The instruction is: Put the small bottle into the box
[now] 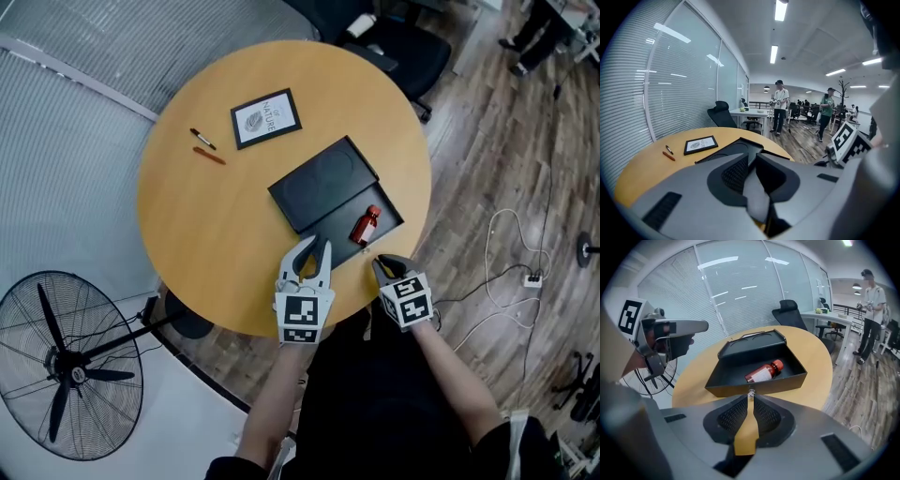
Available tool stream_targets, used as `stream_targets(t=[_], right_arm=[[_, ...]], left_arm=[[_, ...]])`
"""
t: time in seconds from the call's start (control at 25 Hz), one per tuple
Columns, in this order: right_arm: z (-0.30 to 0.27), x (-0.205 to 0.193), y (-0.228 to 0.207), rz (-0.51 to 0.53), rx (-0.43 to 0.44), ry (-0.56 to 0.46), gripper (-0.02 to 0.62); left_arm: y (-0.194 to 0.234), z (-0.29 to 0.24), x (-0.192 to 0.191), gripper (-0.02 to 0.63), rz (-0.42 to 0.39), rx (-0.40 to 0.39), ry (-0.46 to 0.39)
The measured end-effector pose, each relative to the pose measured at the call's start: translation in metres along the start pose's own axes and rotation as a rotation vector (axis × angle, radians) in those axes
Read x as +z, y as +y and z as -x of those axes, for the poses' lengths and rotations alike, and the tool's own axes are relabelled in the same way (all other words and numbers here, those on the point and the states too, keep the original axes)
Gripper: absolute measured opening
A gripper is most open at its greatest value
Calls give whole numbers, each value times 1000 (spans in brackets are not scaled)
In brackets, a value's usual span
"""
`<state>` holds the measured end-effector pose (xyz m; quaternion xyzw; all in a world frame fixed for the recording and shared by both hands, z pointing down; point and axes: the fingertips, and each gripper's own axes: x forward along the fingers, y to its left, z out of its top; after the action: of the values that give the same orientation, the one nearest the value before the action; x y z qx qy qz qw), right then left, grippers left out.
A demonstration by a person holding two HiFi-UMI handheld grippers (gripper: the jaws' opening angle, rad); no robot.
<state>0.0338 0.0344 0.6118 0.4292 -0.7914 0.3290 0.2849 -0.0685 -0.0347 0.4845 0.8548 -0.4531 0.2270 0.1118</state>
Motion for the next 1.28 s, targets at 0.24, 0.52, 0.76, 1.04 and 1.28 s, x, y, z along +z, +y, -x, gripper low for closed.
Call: stream_targets(t=[0.24,0.52,0.76,1.04,1.28], right_arm=[[-10,-3,3,24,-20,13,58],[-21,-5,3,29,-38,22,65],[-34,-6,2,48,-44,39,74],[-44,-5,-1,48,-57,50,80],[-45,-5,-1,61,-49,51,83]], left_arm=[[7,29,-6,31,16,18,-13],[14,60,-13,3,56,46,-25],[14,79,-16,-2,97,56,-35],[18,95,-21,-2,116,77,-24],[21,99,-26,-2,129,93,-20]])
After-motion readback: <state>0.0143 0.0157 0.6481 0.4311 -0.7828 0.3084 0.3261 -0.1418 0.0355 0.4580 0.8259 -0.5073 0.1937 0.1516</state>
